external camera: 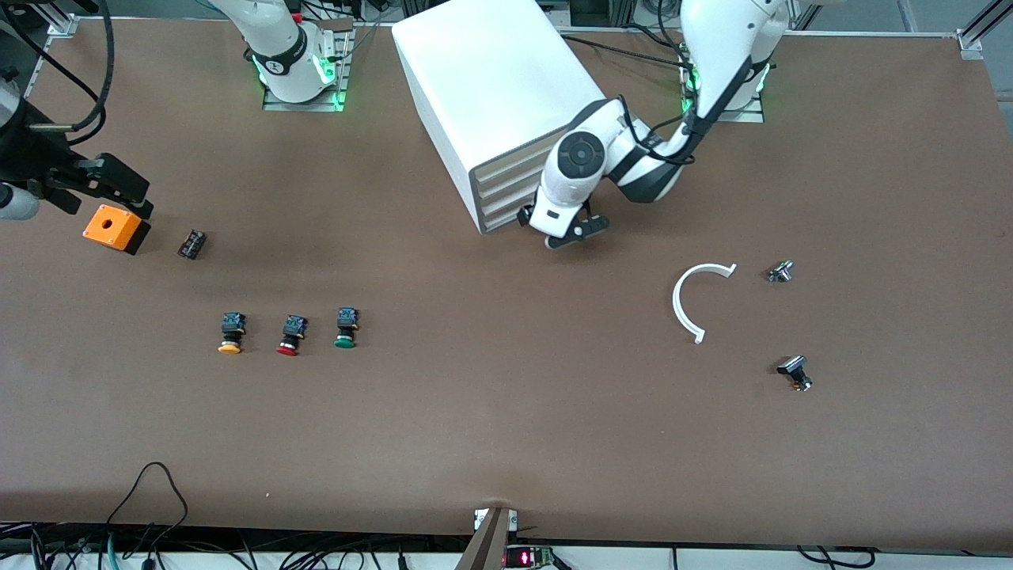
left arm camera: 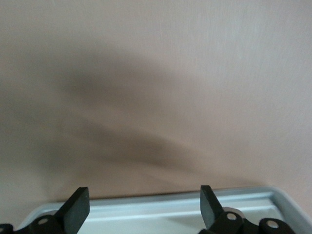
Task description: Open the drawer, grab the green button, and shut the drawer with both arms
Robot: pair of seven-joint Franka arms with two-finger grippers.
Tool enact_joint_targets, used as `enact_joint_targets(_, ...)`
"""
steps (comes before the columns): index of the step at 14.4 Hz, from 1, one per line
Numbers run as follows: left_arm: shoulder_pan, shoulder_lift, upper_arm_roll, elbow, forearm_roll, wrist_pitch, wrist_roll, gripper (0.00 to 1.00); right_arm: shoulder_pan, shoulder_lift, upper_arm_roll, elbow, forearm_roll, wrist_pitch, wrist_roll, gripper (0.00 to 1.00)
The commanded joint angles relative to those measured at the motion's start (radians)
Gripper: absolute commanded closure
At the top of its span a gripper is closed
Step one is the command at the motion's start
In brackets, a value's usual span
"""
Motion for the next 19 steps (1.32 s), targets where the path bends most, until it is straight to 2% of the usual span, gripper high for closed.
enact_joint_targets(1, 0.074, -0.045, 0.001, 0.126, -0.002, -0.216, 0.103, 0.0, -0.056, 0.005, 0.051, 0.018, -0.007, -0.019, 0.011, 0.01)
enact_joint_targets(3, 0.129, -0.045, 0.003, 0.226, 0.058, -0.371, 0.189, 0.0, -0.076, 0.005, 0.076, 0.018, -0.006, -0.019, 0.013, 0.01)
enact_joint_targets(8, 0.209, -0.053, 0.003, 0.462, 0.194, -0.694, 0.387, 0.0, -0.074, 0.002, 0.077, 0.018, -0.006, -0.021, 0.009, 0.01)
enact_joint_targets(11, 0.259, -0.09, 0.003, 0.554, 0.208, -0.801, 0.509, 0.0, -0.071, 0.002, 0.079, 0.019, -0.007, -0.016, 0.01, 0.01)
enact_joint_targets(13, 0.293, -0.129, 0.019, 0.565, 0.193, -0.808, 0.646, 0.0, -0.071, 0.002, 0.079, 0.019, -0.007, -0.018, 0.011, 0.01)
enact_joint_targets(16, 0.293, -0.208, 0.127, 0.548, 0.172, -0.806, 0.88, 0.0, -0.071, 0.006, 0.077, 0.019, -0.009, -0.015, 0.003, 0.01)
enact_joint_targets(19, 0.281, -0.312, 0.307, 0.502, 0.034, -0.805, 1.095, 0.0, -0.07, 0.009, 0.077, 0.019, -0.009, -0.008, 0.006, 0.01)
